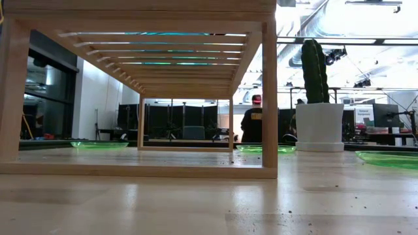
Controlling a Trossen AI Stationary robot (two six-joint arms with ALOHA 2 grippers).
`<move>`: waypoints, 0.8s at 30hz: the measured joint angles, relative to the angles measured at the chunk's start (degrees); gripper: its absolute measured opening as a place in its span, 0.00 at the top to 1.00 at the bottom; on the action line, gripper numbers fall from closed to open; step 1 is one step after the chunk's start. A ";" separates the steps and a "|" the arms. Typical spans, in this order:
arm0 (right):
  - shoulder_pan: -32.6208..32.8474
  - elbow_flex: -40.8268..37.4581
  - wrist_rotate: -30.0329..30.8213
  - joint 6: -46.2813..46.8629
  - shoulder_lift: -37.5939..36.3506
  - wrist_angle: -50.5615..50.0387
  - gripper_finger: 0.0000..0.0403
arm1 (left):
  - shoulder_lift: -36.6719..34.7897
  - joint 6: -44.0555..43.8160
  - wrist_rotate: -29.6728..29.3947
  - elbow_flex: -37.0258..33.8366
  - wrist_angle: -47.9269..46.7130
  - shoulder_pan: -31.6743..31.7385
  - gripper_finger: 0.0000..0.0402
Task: Place and stack plates onto a shelf
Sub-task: Stack the top blue plate on top of the blue plate on the shelf, then stack the top left green plate on top of the green plate on the shelf
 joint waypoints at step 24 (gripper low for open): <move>-4.65 0.02 -2.02 -14.57 -7.35 -0.66 0.34 | 0.00 0.13 0.02 0.00 0.04 0.00 0.70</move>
